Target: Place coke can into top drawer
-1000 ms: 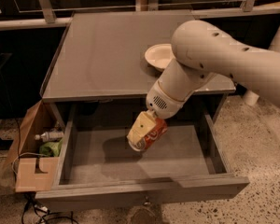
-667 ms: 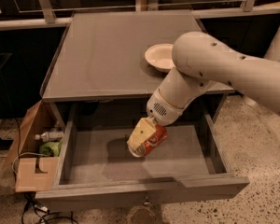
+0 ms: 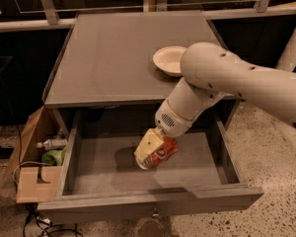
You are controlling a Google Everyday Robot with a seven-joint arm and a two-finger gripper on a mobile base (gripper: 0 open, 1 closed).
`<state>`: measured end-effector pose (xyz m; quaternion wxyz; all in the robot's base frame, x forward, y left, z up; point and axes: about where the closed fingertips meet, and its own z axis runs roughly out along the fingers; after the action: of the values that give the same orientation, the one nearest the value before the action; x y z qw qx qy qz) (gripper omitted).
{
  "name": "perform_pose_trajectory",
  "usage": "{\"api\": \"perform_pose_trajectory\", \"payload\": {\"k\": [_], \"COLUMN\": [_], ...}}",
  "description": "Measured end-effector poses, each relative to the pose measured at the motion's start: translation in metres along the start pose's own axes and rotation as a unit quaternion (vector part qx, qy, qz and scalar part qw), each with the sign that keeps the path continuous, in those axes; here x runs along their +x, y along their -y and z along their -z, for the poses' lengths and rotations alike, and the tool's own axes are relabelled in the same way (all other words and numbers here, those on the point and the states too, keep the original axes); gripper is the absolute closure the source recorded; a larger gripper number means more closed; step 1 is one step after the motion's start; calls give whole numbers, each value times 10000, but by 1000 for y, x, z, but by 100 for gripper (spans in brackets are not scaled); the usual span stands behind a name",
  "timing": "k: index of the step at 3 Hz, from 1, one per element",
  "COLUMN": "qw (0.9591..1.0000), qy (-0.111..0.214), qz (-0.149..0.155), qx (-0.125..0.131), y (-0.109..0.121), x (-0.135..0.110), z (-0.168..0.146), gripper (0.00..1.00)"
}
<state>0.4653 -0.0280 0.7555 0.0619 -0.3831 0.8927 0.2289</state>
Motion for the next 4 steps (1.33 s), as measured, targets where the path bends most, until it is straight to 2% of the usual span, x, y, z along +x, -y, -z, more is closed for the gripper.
{"api": "perform_pose_trajectory", "payload": {"k": [2, 3, 4], "qw": [9965, 9964, 9935], "qy": [-303, -306, -253], "qz": [-771, -783, -1109], "qx": [127, 125, 100], "y": [22, 22, 26], "x": [29, 29, 27], "z": [-28, -28, -36], "gripper": [100, 100, 100]}}
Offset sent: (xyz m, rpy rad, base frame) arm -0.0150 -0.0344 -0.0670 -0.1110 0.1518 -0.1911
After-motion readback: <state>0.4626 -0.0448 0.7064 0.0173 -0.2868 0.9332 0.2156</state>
